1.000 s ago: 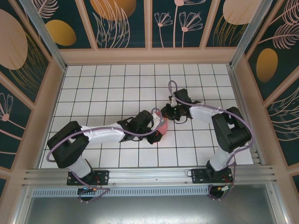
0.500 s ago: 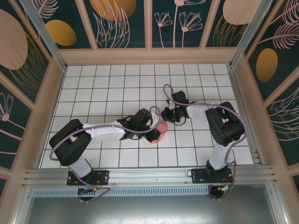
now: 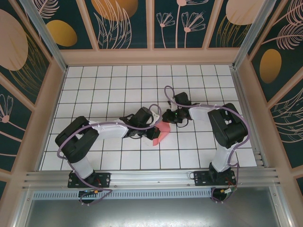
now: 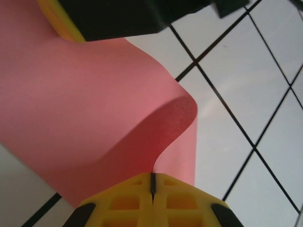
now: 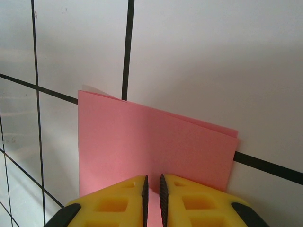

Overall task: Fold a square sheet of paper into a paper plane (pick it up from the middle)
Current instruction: Third fold the triangle at the center of the table.

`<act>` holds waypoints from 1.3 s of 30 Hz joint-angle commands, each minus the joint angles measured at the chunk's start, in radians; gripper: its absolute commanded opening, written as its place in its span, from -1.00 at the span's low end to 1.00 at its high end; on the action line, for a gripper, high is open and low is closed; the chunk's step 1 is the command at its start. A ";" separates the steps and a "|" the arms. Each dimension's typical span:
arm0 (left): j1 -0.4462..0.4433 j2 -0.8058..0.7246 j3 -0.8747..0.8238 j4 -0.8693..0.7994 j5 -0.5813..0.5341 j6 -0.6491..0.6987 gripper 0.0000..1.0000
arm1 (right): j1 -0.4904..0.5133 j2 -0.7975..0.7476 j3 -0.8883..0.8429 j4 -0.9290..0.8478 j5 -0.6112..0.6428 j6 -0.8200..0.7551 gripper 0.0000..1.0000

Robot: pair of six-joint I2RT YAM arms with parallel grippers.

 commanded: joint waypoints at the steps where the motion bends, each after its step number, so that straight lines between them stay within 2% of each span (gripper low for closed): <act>1: 0.009 0.012 0.024 -0.026 -0.053 -0.005 -1.00 | -0.001 0.035 -0.019 0.006 0.020 -0.020 -0.61; 12: 0.011 0.032 0.046 -0.064 -0.142 0.001 -1.00 | -0.002 0.036 -0.030 0.009 0.030 -0.009 -0.60; 39: 0.016 0.036 0.033 -0.084 -0.187 -0.008 -1.00 | -0.007 0.038 -0.039 -0.004 0.057 0.003 -0.59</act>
